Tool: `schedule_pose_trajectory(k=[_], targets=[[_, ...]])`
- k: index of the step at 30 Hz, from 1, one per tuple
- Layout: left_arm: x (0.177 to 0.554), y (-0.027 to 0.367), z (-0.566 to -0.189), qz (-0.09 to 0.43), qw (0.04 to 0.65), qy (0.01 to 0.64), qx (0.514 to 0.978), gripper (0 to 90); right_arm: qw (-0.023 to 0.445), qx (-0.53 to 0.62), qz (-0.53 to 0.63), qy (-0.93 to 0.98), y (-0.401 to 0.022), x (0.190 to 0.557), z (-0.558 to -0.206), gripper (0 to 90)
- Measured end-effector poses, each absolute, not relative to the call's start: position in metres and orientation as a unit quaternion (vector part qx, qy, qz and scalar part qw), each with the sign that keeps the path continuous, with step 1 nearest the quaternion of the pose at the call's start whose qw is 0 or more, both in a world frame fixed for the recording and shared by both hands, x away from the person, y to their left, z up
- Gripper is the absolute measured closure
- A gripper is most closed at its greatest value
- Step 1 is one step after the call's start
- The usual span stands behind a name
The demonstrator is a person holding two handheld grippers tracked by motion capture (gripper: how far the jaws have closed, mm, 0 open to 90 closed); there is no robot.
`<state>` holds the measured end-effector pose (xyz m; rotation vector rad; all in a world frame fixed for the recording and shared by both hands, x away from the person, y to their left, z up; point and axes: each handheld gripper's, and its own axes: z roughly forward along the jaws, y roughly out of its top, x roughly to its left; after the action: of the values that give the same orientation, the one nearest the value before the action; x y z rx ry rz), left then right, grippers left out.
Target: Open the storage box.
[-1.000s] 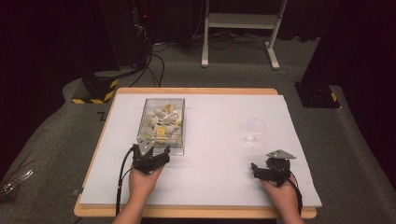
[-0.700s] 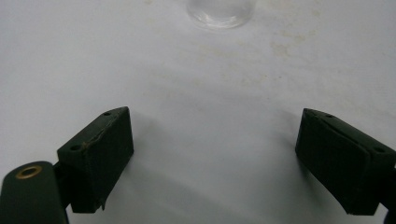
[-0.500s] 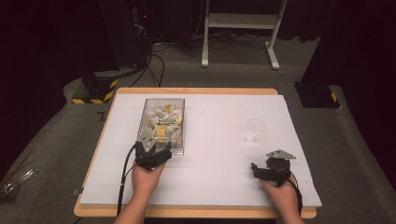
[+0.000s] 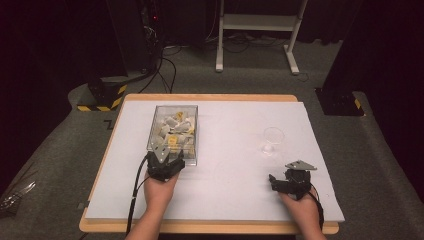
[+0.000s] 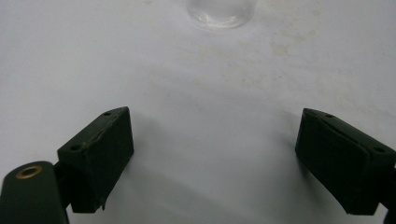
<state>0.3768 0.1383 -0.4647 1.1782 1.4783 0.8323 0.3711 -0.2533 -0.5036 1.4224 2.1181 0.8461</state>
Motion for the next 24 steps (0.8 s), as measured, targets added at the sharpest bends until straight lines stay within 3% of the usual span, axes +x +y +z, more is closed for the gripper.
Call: schedule_pose_trajectory(k=[24], targets=[[0.3772, 0.1324, -0.4664, 0.369, 0.503, 0.622, 0.473, 32.0, 0.224, 0.517, 0.307, 0.767, -0.2531, 0.3709, -0.5036, 11.2]])
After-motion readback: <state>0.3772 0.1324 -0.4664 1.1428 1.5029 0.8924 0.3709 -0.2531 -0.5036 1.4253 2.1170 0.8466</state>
